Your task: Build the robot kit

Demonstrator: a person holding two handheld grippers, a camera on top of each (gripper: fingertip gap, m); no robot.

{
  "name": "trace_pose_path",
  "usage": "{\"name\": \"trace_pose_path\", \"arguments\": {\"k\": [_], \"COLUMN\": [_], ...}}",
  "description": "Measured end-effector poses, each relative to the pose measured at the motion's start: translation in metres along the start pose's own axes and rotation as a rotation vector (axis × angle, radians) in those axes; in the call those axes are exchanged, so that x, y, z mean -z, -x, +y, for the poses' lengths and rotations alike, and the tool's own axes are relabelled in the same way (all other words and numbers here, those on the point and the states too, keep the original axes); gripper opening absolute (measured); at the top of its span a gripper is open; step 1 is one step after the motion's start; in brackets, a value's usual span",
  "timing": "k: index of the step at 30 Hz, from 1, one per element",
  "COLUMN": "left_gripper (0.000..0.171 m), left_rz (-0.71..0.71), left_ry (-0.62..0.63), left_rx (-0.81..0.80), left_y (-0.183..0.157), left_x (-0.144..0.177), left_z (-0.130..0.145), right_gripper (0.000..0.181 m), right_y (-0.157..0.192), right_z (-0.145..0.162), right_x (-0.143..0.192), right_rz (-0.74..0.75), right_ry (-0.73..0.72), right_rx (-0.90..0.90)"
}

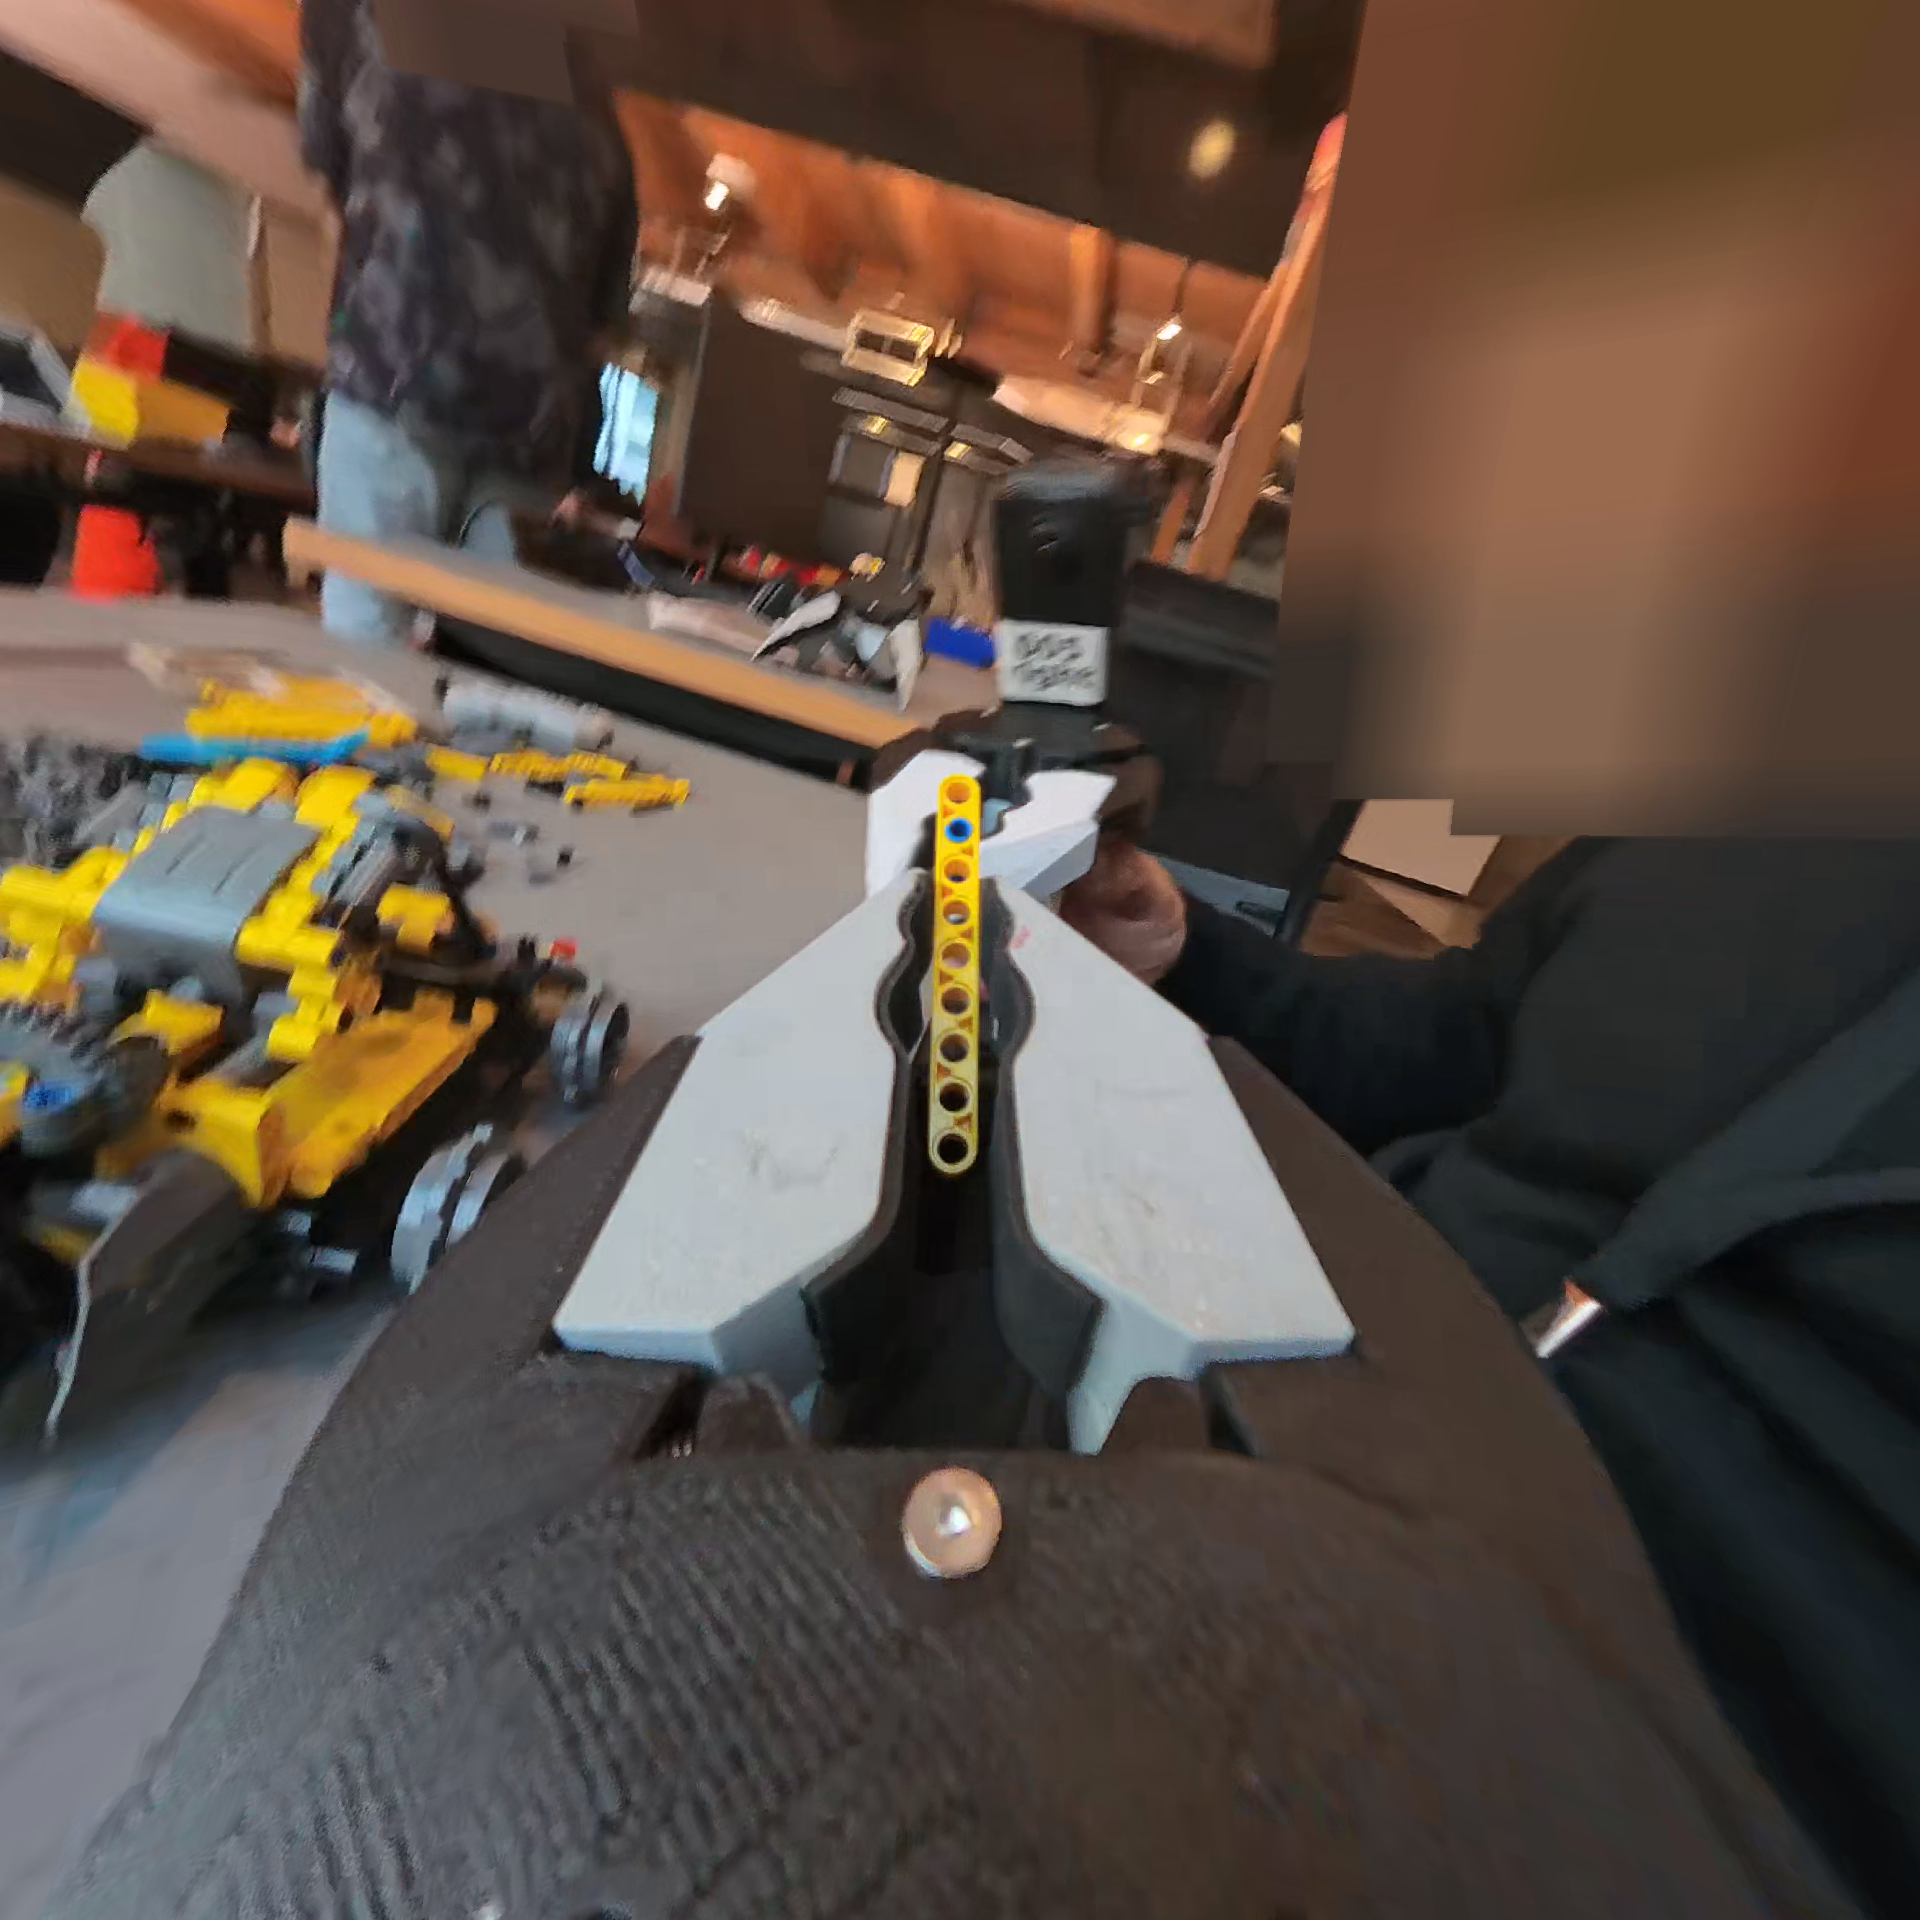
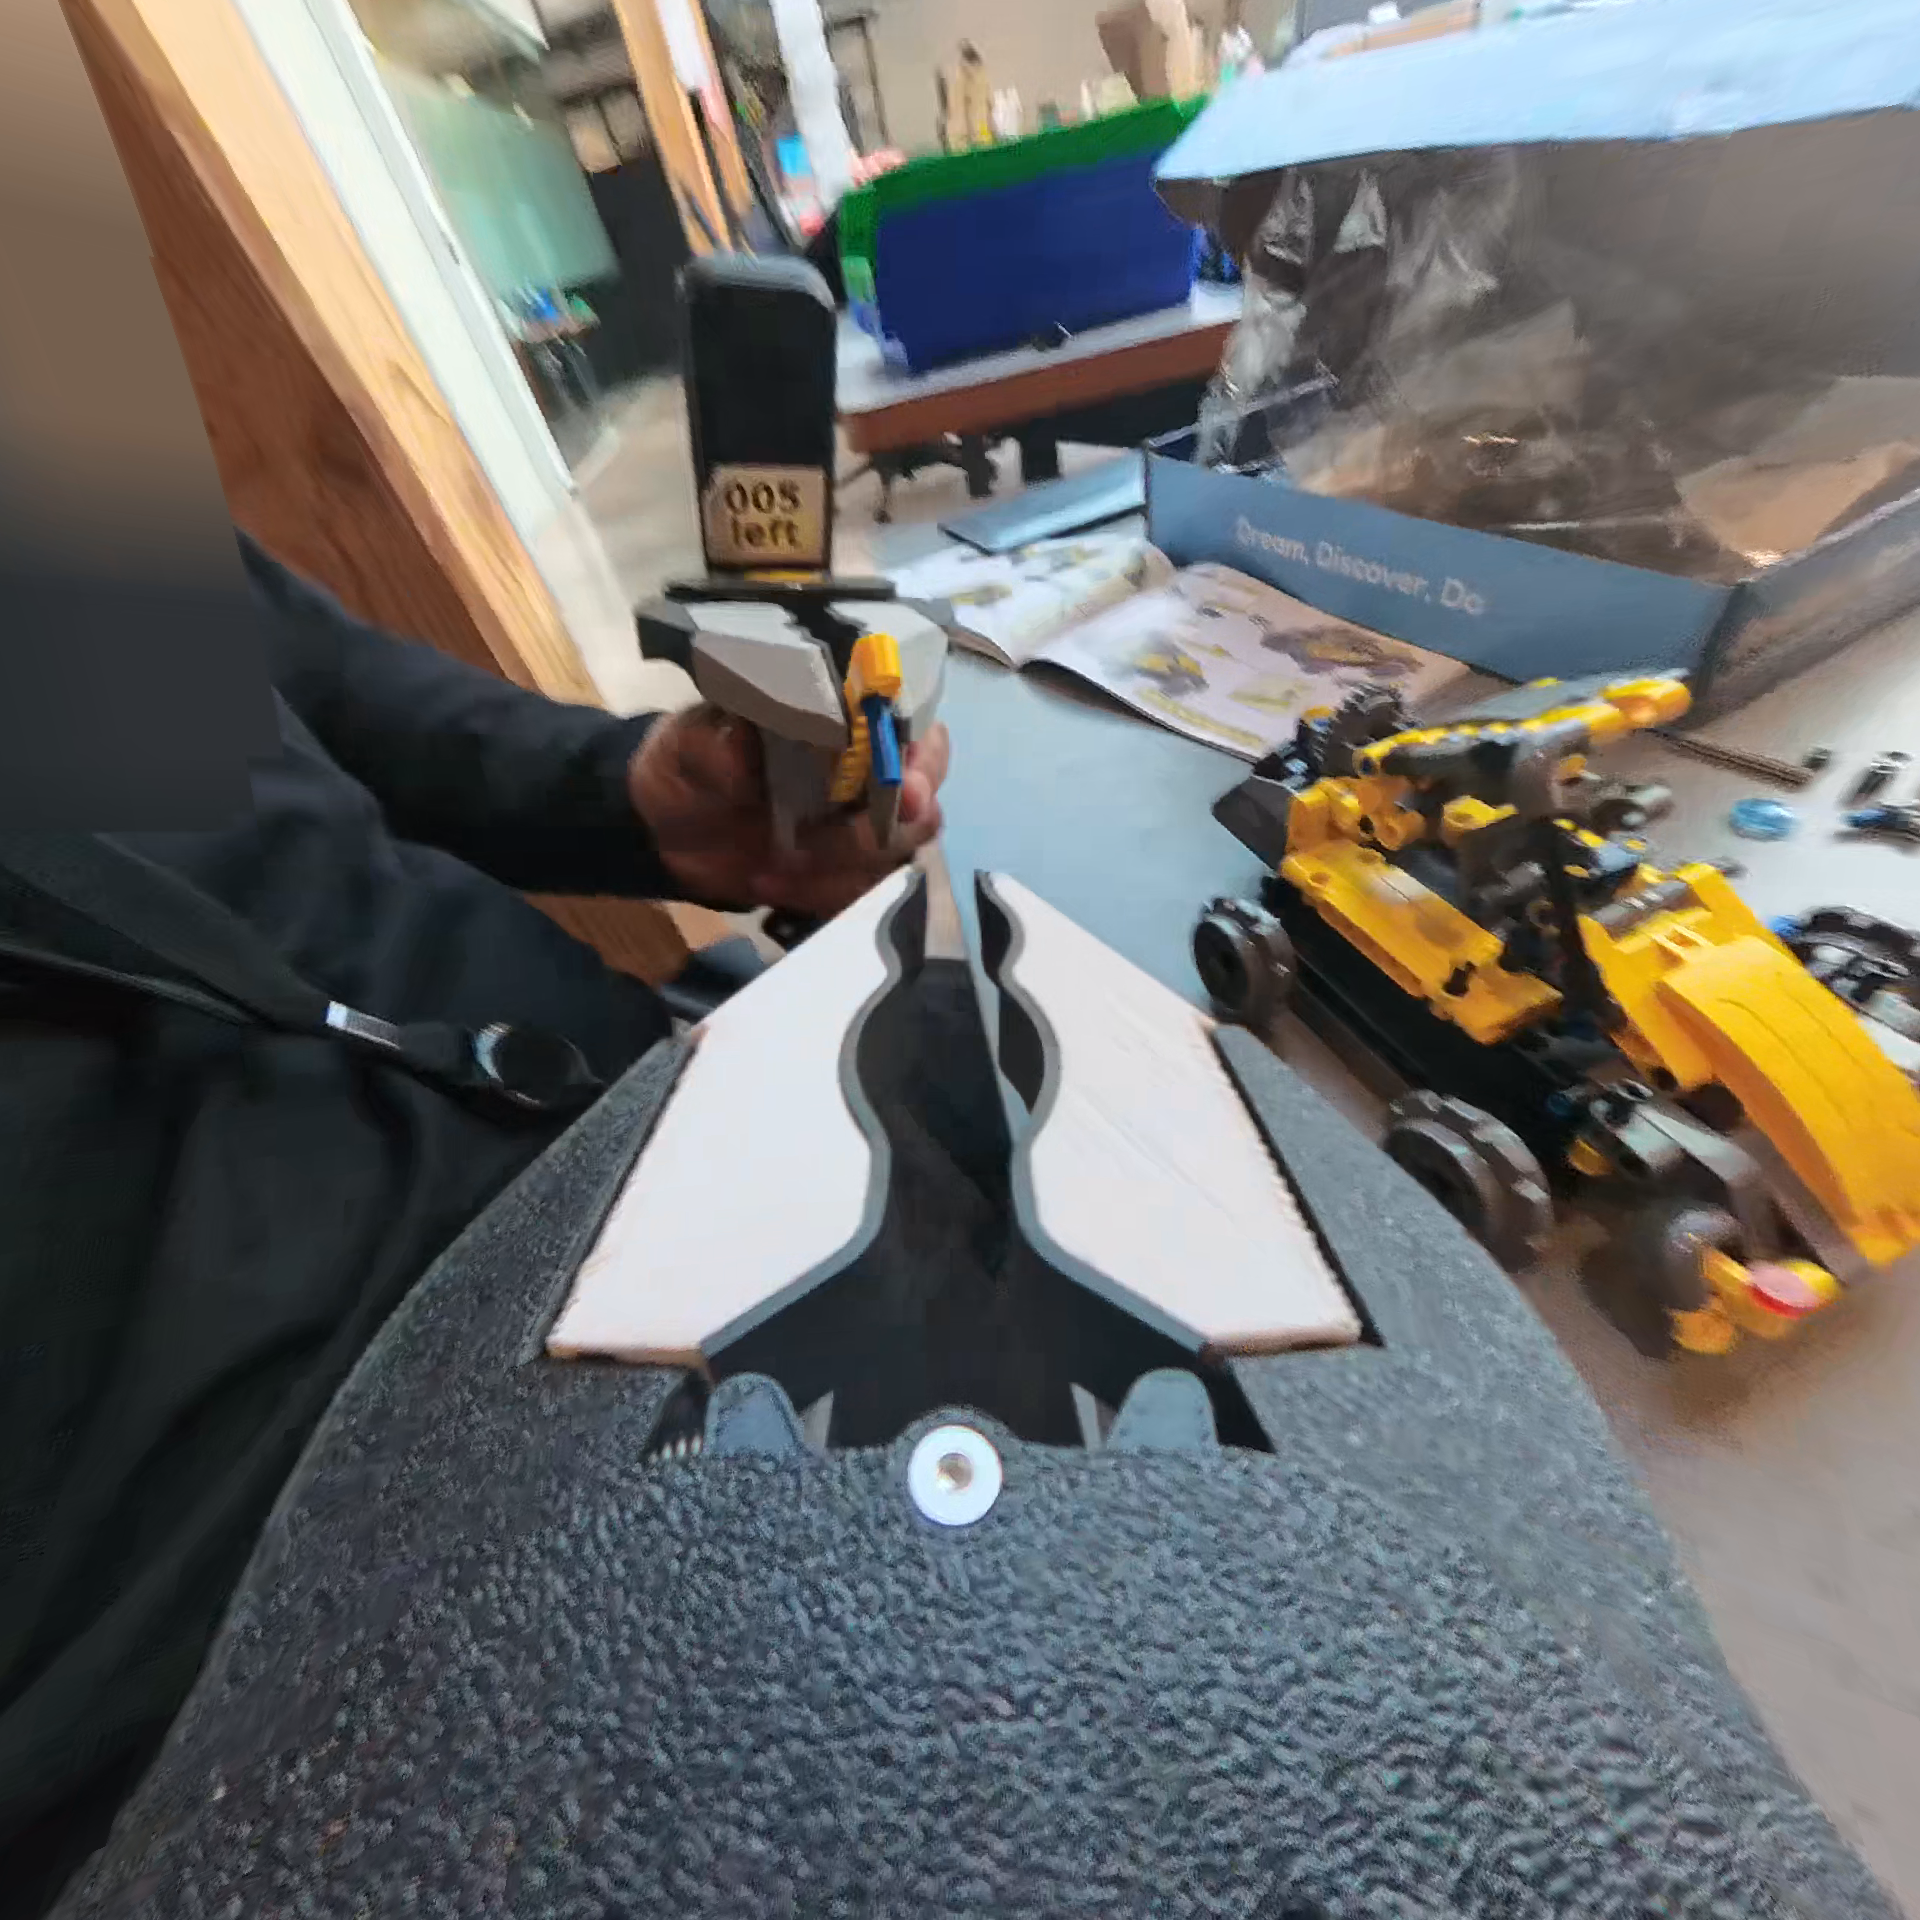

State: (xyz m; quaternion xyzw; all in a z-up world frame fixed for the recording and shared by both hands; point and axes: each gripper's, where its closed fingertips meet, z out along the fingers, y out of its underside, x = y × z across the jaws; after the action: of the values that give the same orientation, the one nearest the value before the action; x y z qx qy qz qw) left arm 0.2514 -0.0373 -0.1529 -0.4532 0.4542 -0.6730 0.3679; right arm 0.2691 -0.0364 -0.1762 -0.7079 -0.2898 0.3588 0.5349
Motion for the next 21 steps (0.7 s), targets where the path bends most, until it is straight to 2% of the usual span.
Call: {"name": "trace_pose_path", "arguments": {"k": [2,6,10,13,15,17,21], "left_gripper": [0.005,0.005,0.005,0.005,0.005,0.005,0.005], "left_rz": [0.079,0.165,0.216,0.22,0.217,0.235,0.265], "left_ry": [-0.062,-0.109,-0.13,-0.109,-0.101,-0.103,-0.106], "left_rx": [-0.097,-0.247,-0.373,-0.425,-0.451,-0.461,-0.472], "left_y": [-0.017,-0.038,-0.051,-0.051,-0.049,-0.051,-0.056], "left_x": [0.001,0.002,0.003,0.002,0.002,0.002,0.003], "left_z": [-0.01,-0.014,-0.015,-0.016,-0.017,-0.018,-0.019], "right_gripper": [0.019,0.01,0.009,0.0,0.0,0.013,0.006], "right_y": [0.012,0.042,0.056,0.061,0.065,0.064,0.064], "right_z": [-0.01,-0.028,-0.031,-0.031,-0.03,-0.03,-0.033], "right_x": [-0.001,0.002,0.0,0.0,0.0,-0.002,-0.002], "right_rz": [-0.071,-0.204,-0.226,-0.231,-0.241,-0.24,-0.259], "right_ry": [-0.042,-0.098,-0.051,-0.036,-0.026,-0.018,-0.035], "right_rx": [-0.03,0.025,0.094,0.142,0.171,0.163,0.158]}}
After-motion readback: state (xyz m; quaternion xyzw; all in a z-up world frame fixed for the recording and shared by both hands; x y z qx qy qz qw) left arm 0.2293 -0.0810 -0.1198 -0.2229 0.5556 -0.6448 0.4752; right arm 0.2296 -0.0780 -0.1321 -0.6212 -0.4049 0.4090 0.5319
